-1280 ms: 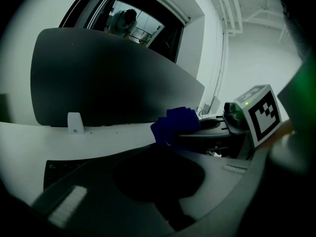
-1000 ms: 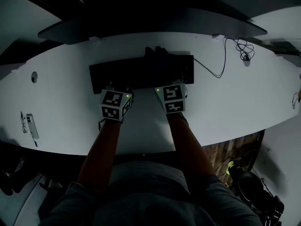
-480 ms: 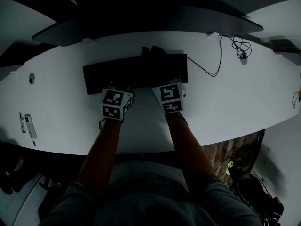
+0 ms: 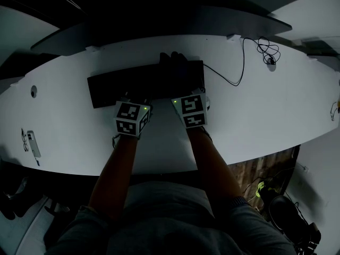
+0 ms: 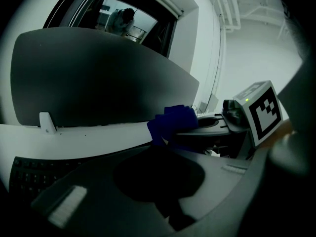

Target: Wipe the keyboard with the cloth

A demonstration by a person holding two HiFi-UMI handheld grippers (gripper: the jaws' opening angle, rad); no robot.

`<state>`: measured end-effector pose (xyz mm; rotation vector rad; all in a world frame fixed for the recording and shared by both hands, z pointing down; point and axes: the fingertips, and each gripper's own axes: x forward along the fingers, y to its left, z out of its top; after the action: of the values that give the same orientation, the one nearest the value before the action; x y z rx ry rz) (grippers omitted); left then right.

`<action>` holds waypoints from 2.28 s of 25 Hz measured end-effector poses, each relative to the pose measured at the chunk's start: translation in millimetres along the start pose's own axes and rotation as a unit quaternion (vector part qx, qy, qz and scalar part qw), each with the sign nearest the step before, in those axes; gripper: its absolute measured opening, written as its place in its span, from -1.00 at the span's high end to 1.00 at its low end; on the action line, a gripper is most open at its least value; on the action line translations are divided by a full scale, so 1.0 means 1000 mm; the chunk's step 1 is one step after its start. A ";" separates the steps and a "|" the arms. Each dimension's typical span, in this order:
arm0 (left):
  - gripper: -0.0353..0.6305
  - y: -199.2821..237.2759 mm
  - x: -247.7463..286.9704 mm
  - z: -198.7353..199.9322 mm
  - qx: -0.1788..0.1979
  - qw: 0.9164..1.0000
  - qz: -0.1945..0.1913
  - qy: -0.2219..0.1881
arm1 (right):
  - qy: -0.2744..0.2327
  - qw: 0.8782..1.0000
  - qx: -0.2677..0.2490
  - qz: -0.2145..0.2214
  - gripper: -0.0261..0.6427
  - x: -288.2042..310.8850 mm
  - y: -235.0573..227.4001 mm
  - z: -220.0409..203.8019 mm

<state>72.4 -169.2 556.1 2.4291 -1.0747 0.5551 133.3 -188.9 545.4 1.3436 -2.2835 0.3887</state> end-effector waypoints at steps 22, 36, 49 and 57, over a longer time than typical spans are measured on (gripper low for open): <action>0.87 -0.039 0.032 0.006 0.007 1.000 -0.009 0.003 | -0.007 0.999 0.026 -0.023 0.55 -0.023 -0.050 -0.013; 0.87 -0.063 0.030 0.016 0.021 1.000 -0.013 0.001 | 0.008 0.996 0.044 -0.076 0.55 -0.053 -0.109 -0.028; 0.87 -0.020 -0.056 0.031 0.019 0.999 -0.004 -0.033 | -0.054 0.997 0.034 -0.052 0.56 -0.077 -0.029 0.058; 0.87 0.065 -0.130 0.007 0.003 0.998 0.041 -0.036 | -0.066 0.998 0.022 0.010 0.56 -0.037 0.092 0.097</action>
<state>-56.2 -135.5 497.1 2.4347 -1.2093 0.5001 45.2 -161.1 442.6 1.4086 -2.4105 0.3691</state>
